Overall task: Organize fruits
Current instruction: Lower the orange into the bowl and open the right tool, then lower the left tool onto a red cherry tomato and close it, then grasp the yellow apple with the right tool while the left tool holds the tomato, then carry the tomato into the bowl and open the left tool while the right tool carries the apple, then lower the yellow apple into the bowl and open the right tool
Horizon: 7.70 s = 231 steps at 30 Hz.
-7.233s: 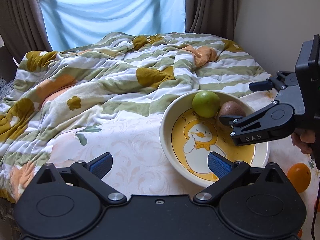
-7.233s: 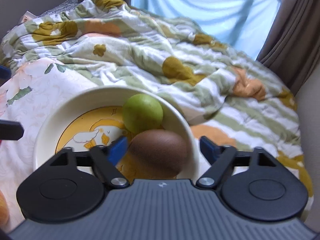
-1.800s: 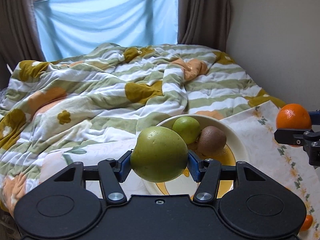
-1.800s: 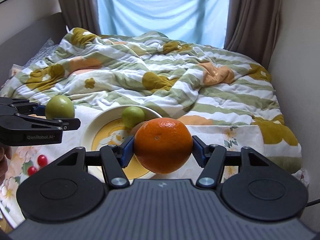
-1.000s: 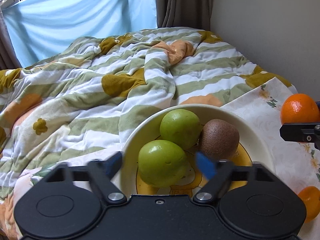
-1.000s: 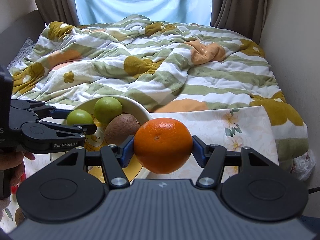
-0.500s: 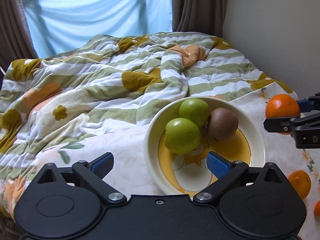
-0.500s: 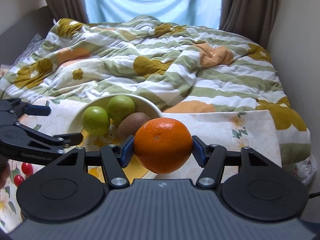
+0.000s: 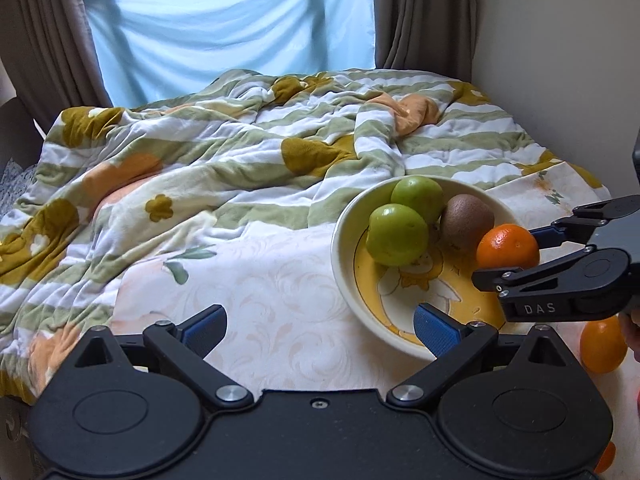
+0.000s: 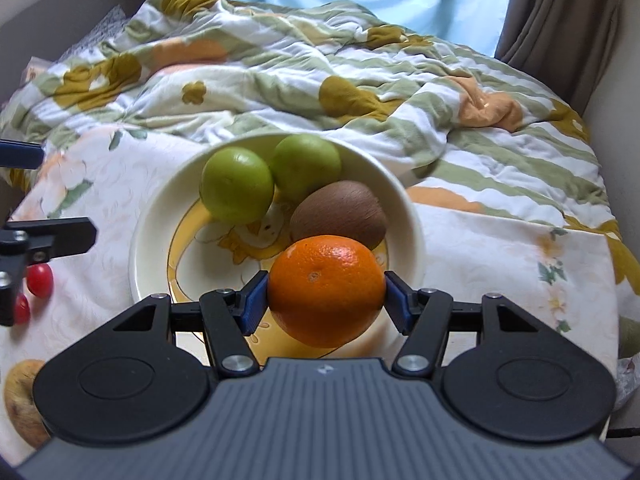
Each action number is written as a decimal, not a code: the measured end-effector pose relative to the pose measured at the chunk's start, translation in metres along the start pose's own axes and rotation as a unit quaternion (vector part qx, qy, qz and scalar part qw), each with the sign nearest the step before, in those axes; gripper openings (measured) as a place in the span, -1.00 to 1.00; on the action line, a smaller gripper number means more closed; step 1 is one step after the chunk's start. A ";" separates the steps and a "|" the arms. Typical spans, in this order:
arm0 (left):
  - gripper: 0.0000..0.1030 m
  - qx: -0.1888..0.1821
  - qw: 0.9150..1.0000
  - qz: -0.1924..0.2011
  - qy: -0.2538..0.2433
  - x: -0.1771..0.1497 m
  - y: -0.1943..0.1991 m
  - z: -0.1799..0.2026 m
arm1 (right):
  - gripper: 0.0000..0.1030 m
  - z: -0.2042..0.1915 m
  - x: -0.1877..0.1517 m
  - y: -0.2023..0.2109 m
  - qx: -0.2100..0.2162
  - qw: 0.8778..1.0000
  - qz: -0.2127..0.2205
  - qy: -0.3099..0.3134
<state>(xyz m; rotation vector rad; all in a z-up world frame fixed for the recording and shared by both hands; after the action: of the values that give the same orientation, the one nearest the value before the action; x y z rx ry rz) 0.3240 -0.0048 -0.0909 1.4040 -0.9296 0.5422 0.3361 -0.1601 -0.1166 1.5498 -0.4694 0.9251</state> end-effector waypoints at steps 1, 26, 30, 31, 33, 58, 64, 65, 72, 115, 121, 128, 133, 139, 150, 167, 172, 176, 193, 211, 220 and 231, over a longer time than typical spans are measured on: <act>0.97 0.001 1.000 0.000 0.001 -0.001 0.001 0.000 | 0.46 0.000 -0.002 -0.002 0.000 1.000 -0.002 0.001; 0.97 0.023 0.999 0.032 0.027 -0.003 0.070 0.014 | 1.00 0.001 0.013 0.059 -0.025 0.997 0.058 0.035; 0.98 0.028 0.998 0.046 0.031 -0.003 0.094 0.019 | 1.00 0.003 0.012 0.086 -0.024 0.997 0.064 0.025; 0.98 0.027 0.998 0.051 0.036 -0.003 0.100 0.020 | 1.00 0.003 0.012 0.093 -0.025 0.997 0.066 0.025; 0.98 0.027 0.997 0.062 0.049 -0.003 0.112 0.021 | 1.00 0.002 0.011 0.108 -0.024 0.997 0.072 0.026; 1.00 0.101 0.992 0.053 0.060 -0.060 0.201 -0.021 | 1.00 -0.027 -0.015 0.207 0.017 0.995 0.090 -0.029; 1.00 0.074 0.996 0.037 0.034 -0.071 0.190 -0.043 | 1.00 -0.050 -0.030 0.206 -0.001 0.995 0.065 -0.073; 1.00 0.069 0.997 0.035 0.028 -0.072 0.186 -0.047 | 1.00 -0.054 -0.033 0.204 -0.005 0.995 0.061 -0.083; 1.00 0.028 1.000 0.010 -0.010 -0.087 0.154 -0.070 | 1.00 -0.083 -0.049 0.188 -0.036 0.990 0.025 -0.138; -0.38 -0.140 0.985 -0.073 -0.067 -0.123 0.043 -0.074 | 1.00 -0.165 -0.082 0.098 -0.057 0.982 -0.057 -0.169; -0.38 -0.136 0.986 -0.078 -0.060 -0.126 0.046 -0.077 | 1.00 -0.170 -0.081 0.083 -0.043 0.982 -0.058 -0.172; -0.38 -0.124 0.988 -0.078 -0.051 -0.130 0.052 -0.083 | 0.97 -0.178 -0.075 0.074 -0.030 0.987 -0.049 -0.152; -0.38 -0.109 0.991 -0.070 -0.043 -0.130 0.062 -0.088 | 0.76 -0.178 -0.076 0.074 -0.036 0.989 -0.041 -0.135; -0.38 -0.076 0.995 -0.061 -0.021 -0.127 0.082 -0.092 | 0.76 -0.177 -0.076 0.082 -0.024 0.990 -0.034 -0.138; -0.38 -0.024 0.999 -0.040 0.022 -0.117 0.134 -0.072 | 0.76 -0.163 -0.065 0.130 0.012 0.994 0.003 -0.108; -0.38 0.006 0.998 0.024 0.066 -0.058 0.159 0.005 | 0.76 -0.078 -0.049 0.190 0.027 0.997 0.042 -0.064; -0.38 0.007 0.996 0.040 0.076 -0.034 0.145 0.026 | 0.76 -0.049 -0.034 0.192 0.037 0.997 0.056 -0.045; -0.38 0.004 0.995 0.048 0.083 -0.014 0.128 0.037 | 0.76 -0.029 -0.017 0.190 0.040 0.996 0.069 -0.032; -0.38 -0.049 0.998 0.001 0.046 0.021 -0.006 0.059 | 0.76 0.024 0.023 0.116 0.012 0.995 0.067 -0.069; 0.90 -0.068 0.997 -0.031 0.028 0.011 -0.055 0.064 | 0.76 0.055 0.025 0.075 -0.023 0.993 0.049 -0.104; 0.90 -0.033 0.998 -0.043 0.027 0.002 -0.030 0.040 | 0.76 0.044 0.032 0.071 -0.006 0.994 0.052 -0.093; 0.90 0.024 0.997 -0.038 0.062 -0.013 0.007 -0.004 | 0.76 -0.005 0.044 0.058 0.053 0.996 0.052 -0.058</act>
<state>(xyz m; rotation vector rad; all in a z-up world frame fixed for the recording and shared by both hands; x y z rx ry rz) 0.3121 0.0030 -0.0969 1.4269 -0.7651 0.5915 0.3177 -0.1580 -0.0457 1.6945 -0.5955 0.9555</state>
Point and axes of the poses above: each gripper's, at about its wrist camera, not at the fingertips, and y roughly against the way its jaws point, z to its right, x to its top, the point moved 7 cm from there along -y, roughly the way its jaws point, and after that the axes turned 14 degrees about z, right-handed, at the moved point
